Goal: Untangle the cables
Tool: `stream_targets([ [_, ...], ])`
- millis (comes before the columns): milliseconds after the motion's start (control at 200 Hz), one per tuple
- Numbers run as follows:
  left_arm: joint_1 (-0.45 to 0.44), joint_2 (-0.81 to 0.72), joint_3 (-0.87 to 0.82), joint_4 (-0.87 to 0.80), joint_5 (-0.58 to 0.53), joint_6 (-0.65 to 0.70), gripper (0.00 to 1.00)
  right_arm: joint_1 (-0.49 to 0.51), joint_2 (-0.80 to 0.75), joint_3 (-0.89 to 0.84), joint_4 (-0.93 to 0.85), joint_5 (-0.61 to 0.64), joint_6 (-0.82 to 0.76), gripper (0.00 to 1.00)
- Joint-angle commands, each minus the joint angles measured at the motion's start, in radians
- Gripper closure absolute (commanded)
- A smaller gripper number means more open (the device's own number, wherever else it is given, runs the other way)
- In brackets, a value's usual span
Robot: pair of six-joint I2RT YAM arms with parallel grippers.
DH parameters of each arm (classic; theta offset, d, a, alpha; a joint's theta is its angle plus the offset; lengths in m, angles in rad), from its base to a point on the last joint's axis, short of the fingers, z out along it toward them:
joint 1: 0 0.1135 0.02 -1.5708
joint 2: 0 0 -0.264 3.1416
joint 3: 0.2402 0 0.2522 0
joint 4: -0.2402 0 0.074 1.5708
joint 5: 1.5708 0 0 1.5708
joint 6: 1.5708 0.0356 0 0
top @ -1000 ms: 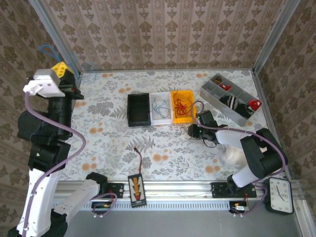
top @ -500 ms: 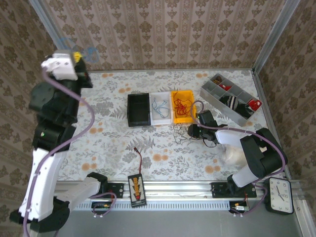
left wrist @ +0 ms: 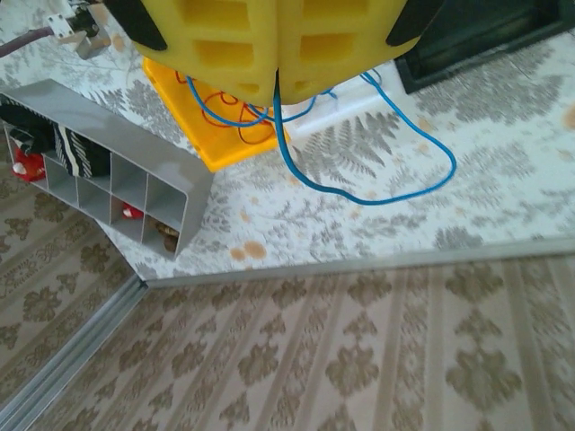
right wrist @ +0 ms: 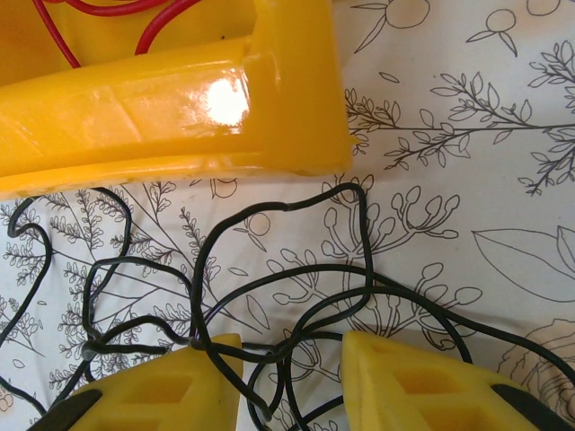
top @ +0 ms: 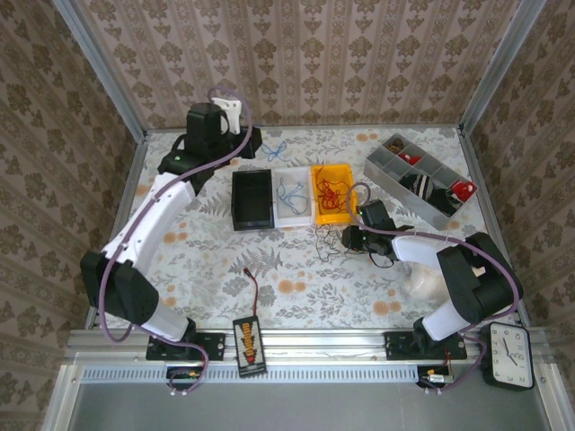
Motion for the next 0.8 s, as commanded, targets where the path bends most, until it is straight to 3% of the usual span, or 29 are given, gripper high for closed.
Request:
stream_targets([
  [0,-0.049,0.033,0.008,0.009,0.024,-0.068,1.00,-0.005,0.043,-0.020,-0.090,0.009,-0.002,0.63],
  [230,-0.107,0.162,0.022,-0.041,-0.096,-0.120,1.00,-0.005,0.046,-0.018,-0.091,0.007,-0.005,0.63],
  [565,-0.131,0.253,0.048,-0.081,-0.155,-0.119,1.00,-0.005,0.037,-0.024,-0.090,0.012,-0.001,0.63],
  [745,-0.148,0.297,0.068,-0.098,-0.131,-0.097,1.00,-0.005,0.039,-0.023,-0.089,0.012,-0.002,0.63],
  [795,-0.154,0.317,0.085,-0.117,-0.131,-0.088,0.83,-0.005,0.039,-0.022,-0.088,0.012,-0.002,0.63],
])
